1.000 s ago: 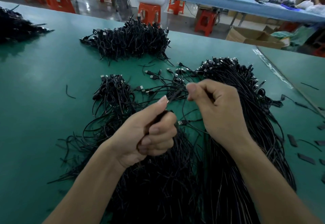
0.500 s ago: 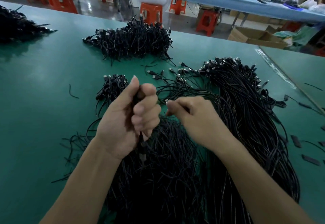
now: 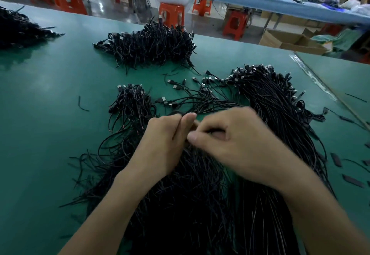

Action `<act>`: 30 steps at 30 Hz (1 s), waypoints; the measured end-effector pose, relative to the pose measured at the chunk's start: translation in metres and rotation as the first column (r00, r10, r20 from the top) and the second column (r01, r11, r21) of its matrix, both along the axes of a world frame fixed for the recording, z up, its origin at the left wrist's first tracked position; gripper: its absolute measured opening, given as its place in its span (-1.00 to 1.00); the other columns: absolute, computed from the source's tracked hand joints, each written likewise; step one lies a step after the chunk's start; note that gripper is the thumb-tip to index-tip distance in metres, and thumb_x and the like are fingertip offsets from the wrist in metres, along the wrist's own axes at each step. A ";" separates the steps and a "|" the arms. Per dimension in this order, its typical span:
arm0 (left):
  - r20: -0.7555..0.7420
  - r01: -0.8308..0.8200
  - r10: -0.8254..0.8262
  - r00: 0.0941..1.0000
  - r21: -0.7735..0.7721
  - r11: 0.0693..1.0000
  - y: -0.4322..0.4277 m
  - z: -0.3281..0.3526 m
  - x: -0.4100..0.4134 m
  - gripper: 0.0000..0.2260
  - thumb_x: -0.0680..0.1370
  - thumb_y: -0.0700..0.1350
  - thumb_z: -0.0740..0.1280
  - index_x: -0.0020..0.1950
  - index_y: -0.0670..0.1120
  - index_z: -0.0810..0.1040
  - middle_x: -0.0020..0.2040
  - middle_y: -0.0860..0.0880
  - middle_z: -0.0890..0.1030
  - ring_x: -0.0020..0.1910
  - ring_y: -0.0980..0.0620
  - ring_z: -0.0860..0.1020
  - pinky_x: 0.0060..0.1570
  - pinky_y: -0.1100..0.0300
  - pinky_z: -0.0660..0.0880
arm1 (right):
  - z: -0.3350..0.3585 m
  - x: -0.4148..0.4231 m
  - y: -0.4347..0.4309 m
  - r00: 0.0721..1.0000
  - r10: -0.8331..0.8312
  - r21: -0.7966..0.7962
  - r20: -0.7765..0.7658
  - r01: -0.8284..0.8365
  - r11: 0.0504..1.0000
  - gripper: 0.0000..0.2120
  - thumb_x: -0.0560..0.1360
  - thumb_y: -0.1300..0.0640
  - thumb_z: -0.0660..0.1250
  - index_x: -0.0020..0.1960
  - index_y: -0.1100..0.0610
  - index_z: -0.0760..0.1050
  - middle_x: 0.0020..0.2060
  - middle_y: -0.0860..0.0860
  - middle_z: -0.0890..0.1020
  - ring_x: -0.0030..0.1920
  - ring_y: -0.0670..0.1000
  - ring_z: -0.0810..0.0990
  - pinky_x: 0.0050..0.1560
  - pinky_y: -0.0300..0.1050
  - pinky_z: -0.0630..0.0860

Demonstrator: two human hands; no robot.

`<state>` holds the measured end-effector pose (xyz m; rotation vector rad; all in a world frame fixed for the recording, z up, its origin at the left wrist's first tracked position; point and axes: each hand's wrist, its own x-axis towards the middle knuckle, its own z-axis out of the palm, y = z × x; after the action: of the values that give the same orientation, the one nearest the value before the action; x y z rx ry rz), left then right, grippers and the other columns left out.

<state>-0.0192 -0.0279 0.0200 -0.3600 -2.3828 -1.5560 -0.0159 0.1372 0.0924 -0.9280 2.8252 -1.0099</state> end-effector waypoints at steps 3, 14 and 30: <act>0.338 0.159 -0.246 0.908 0.266 0.951 -0.010 0.005 0.001 -0.46 0.56 0.23 0.11 -0.32 -0.10 0.64 -0.43 -0.07 0.64 -0.51 0.02 0.58 -0.46 0.24 0.49 | 0.019 -0.008 0.007 0.997 -0.007 -0.145 -0.083 -0.005 0.989 -0.75 0.52 -0.09 0.41 -0.30 -0.03 0.60 -0.57 -0.12 0.45 -0.57 -0.14 0.30 -0.53 -0.33 0.25; 0.129 0.221 -0.737 0.664 0.907 0.357 -0.021 0.020 0.005 -0.59 0.60 0.05 0.19 -0.37 -0.09 0.56 -0.59 0.11 0.34 -0.65 0.24 0.27 -0.65 0.35 0.20 | -0.040 -0.023 -0.008 0.972 -0.152 -0.324 0.178 0.204 0.924 -0.72 0.54 -0.11 0.32 -0.25 0.00 0.62 -0.56 -0.10 0.40 -0.52 -0.05 0.28 -0.51 -0.07 0.20; 0.201 0.047 -0.086 0.976 0.190 0.981 -0.009 0.009 0.004 -0.66 0.69 -0.04 0.12 -0.04 -0.07 0.67 -0.17 0.02 0.73 -0.19 0.13 0.69 -0.18 0.33 0.56 | -0.027 0.006 0.000 0.996 0.083 0.045 -0.019 -0.082 0.996 -0.84 0.60 0.02 0.30 -0.12 -0.01 0.59 -0.28 -0.18 0.53 -0.20 -0.13 0.53 -0.18 -0.19 0.45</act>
<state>-0.0152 -0.0366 0.0292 -0.2506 -2.3714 -1.9140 -0.0095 0.1376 0.0652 -1.0470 2.7878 -0.9305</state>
